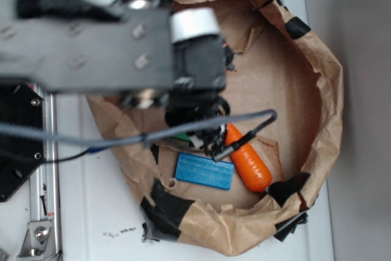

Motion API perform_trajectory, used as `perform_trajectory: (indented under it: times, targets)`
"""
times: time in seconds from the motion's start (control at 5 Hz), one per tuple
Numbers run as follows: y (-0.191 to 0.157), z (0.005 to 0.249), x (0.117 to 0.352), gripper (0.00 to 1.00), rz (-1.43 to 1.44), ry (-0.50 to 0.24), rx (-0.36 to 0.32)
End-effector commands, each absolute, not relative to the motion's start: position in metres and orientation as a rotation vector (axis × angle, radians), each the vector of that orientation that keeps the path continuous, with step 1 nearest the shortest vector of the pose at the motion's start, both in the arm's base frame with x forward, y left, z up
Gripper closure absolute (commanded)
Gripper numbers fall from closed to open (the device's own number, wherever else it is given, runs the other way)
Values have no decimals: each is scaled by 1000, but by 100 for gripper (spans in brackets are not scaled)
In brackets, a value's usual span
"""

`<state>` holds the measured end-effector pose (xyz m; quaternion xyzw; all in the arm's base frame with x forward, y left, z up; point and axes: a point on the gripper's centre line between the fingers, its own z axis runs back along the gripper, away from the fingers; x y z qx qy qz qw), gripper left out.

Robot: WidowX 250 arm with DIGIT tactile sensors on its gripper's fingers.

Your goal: Grab the red paper.

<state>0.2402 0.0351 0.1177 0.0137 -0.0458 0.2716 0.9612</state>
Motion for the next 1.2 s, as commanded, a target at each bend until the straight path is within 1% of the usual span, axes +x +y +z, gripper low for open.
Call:
perform_trajectory:
  times: [0.0,0.2,0.4,0.6,0.8,1.0]
  targets:
    - [50,134,241,0,572,-142,18]
    - [70,84,256,0,605,-184,24]
    - [88,47,266,0,648,-245,18]
    - [89,16,269,0,600,-210,13]
    - [80,12,269,100,585,-199,1]
    - [63,47,276,100,487,-141,-9]
